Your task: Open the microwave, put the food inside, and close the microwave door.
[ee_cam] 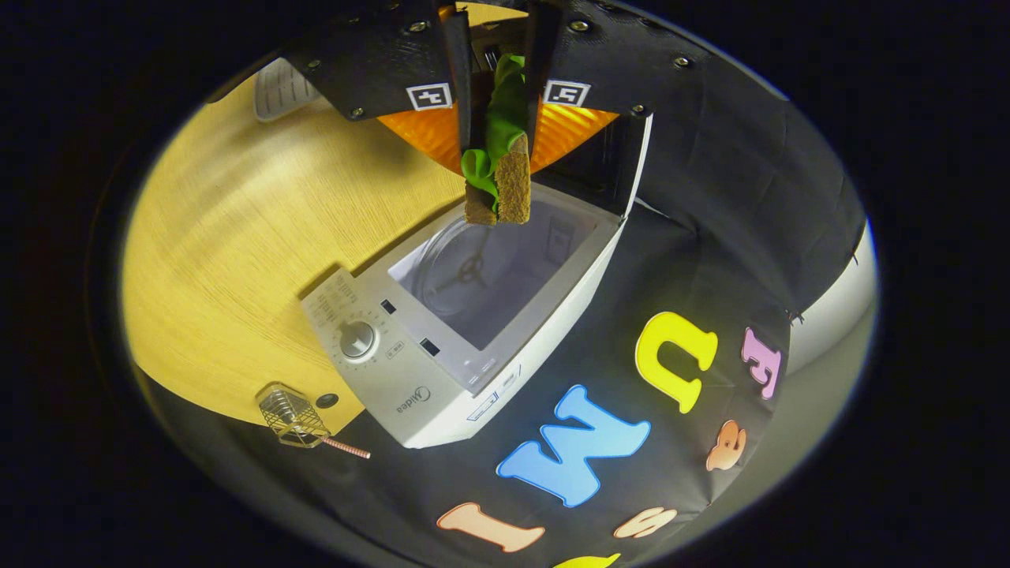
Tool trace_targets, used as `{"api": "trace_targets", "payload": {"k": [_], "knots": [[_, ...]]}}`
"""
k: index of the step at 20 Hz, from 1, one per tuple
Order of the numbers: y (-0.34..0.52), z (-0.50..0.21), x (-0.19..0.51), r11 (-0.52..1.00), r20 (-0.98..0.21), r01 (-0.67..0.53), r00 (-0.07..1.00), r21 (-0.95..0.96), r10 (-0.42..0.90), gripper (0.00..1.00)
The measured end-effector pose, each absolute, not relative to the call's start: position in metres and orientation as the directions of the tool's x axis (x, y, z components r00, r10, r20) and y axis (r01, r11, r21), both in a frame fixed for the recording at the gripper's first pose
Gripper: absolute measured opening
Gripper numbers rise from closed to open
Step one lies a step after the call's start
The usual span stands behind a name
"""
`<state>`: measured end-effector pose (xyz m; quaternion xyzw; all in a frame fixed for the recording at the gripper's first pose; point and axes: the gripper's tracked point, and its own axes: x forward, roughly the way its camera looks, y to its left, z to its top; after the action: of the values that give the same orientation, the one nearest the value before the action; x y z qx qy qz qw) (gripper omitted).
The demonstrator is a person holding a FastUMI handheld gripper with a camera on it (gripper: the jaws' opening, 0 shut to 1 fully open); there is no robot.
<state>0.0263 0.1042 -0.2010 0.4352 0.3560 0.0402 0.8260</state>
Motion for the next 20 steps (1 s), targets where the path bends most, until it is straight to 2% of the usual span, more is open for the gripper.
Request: {"api": "trace_targets", "payload": {"k": [10,20], "knots": [[0.118,-0.227,0.115,0.557,-0.454,0.272,0.864,0.785,0.217,0.27],[0.137,-0.283,0.183,0.550,-0.439,0.293,0.886,0.782,0.152,0.27]]}}
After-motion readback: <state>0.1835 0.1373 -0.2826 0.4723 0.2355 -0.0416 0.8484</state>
